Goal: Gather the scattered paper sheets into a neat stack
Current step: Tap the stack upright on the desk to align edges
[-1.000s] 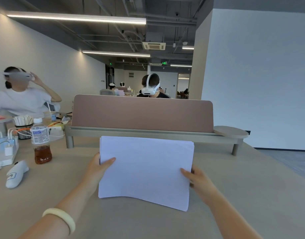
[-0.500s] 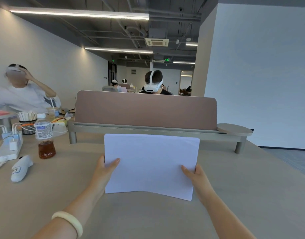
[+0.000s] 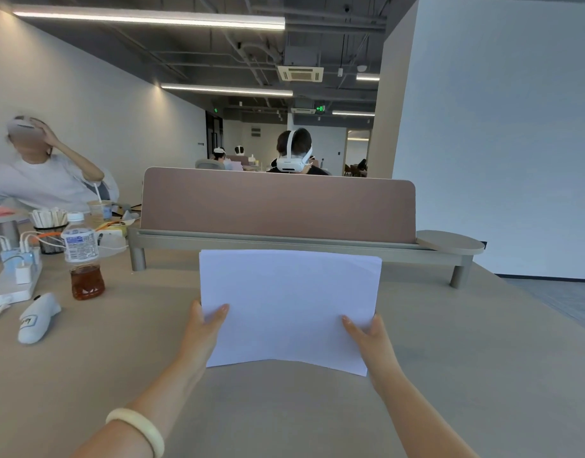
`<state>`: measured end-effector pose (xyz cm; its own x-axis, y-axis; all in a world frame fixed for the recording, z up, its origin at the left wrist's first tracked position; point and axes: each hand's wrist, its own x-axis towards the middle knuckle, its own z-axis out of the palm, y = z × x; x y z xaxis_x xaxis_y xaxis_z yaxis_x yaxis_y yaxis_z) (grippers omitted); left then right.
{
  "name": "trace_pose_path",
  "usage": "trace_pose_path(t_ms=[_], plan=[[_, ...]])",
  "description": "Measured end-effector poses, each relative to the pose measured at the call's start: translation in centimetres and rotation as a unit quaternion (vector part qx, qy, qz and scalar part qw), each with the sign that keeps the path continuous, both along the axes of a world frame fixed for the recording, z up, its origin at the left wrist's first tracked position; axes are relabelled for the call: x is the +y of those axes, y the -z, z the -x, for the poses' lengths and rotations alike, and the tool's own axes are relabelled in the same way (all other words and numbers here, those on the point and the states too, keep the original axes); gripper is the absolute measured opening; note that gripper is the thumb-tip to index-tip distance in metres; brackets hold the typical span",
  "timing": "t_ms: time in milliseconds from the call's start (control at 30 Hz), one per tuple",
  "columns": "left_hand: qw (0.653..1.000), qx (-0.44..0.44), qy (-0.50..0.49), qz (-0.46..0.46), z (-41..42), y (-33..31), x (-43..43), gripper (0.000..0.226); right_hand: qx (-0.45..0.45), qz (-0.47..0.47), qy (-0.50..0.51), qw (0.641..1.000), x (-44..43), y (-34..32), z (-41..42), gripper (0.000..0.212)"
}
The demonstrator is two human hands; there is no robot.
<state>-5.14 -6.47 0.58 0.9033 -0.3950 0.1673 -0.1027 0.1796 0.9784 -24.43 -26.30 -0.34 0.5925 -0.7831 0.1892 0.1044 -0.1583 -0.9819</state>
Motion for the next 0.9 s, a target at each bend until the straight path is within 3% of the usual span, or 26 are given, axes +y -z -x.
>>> trace_pose_path(t_ms=[67,200,367,567,733,900], plan=[[1.0,0.005,-0.008,-0.001,0.1,0.3,-0.2,0.026,0.01,-0.018,0.017,1.0,-0.1,0.5,-0.3,0.04],[1.0,0.001,-0.017,-0.004,0.1,-0.2,-0.6,0.016,0.007,-0.034,0.038,0.999,-0.4,0.0,-0.9,0.024],[1.0,-0.002,-0.009,-0.004,-0.5,-1.3,-0.4,0.017,0.006,-0.015,0.027,1.0,-1.1,-1.3,-0.2,0.022],[1.0,0.015,0.005,-0.018,-0.4,0.3,0.2,0.034,0.024,-0.019,-0.019,0.999,-0.7,0.0,0.3,0.049],[1.0,0.01,-0.021,-0.012,0.1,-0.6,-0.9,0.015,0.012,-0.028,0.014,0.999,-0.4,-0.6,-0.4,0.027],[1.0,0.006,-0.015,-0.023,-0.1,-0.4,-0.8,0.016,0.017,-0.005,0.003,1.0,-0.4,-1.1,0.0,0.025]])
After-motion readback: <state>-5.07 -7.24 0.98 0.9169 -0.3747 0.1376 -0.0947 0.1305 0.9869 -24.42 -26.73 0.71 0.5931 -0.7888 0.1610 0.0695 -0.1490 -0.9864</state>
